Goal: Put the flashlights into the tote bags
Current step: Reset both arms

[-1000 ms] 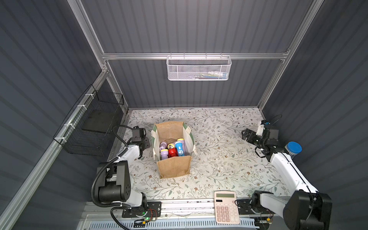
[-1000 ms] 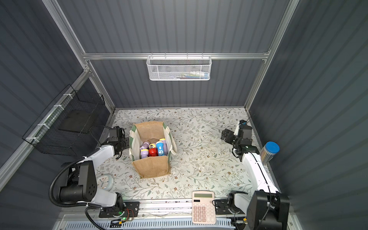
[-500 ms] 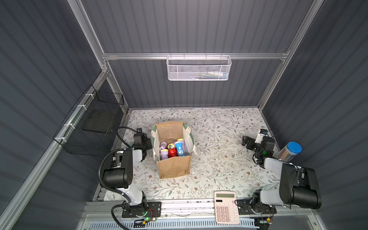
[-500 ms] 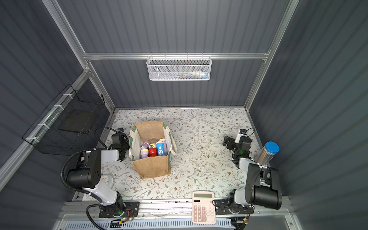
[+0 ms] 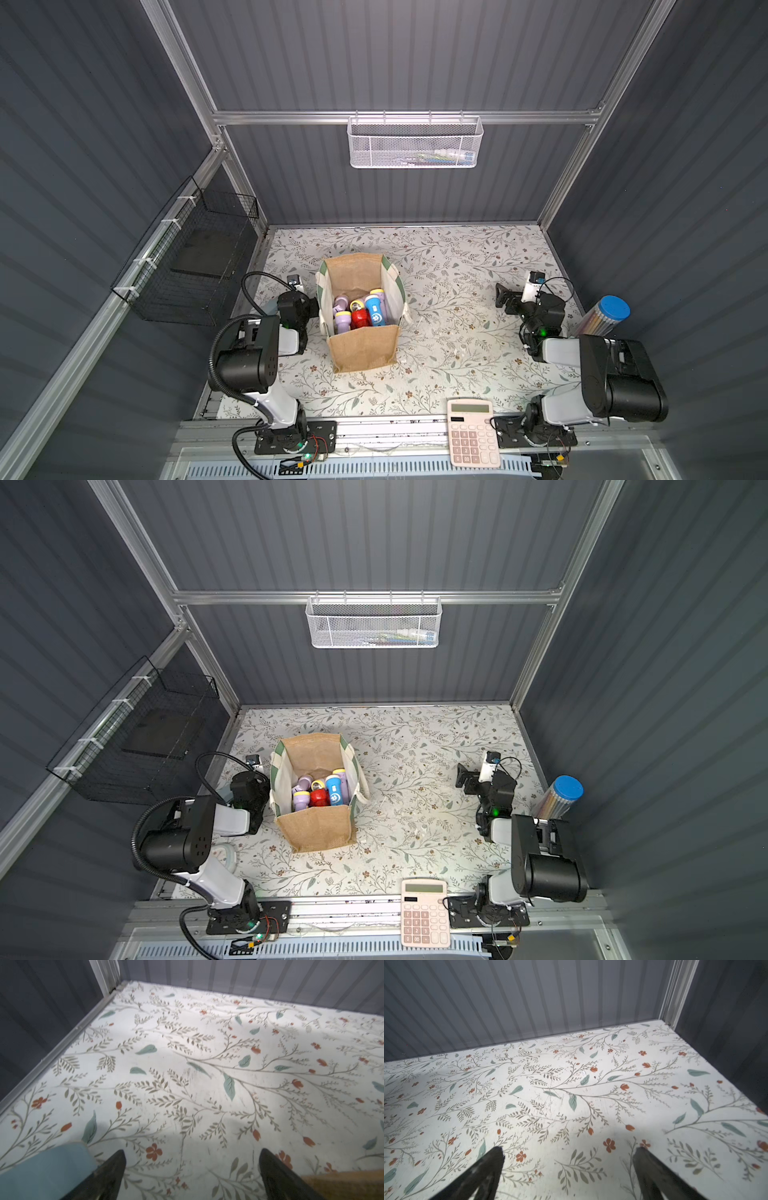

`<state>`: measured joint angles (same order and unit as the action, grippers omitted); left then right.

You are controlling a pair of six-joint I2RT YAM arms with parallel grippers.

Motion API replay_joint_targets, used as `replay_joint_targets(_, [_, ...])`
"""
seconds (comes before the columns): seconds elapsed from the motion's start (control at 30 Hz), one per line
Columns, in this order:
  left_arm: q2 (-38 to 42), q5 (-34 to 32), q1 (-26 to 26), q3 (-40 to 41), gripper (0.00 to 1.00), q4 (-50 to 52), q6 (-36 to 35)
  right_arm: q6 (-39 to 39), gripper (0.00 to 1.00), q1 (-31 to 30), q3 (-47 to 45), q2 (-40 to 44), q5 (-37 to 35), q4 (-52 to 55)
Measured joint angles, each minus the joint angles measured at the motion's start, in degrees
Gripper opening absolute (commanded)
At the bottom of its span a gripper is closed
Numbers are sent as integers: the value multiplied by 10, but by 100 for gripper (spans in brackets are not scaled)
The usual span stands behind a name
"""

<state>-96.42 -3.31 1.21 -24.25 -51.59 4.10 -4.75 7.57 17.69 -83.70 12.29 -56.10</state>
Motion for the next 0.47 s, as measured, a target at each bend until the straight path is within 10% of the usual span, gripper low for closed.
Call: replay_joint_targets(0.47, [-10, -12, -8, 1, 100, -25, -1, 3, 99, -3, 0, 0, -11, 0])
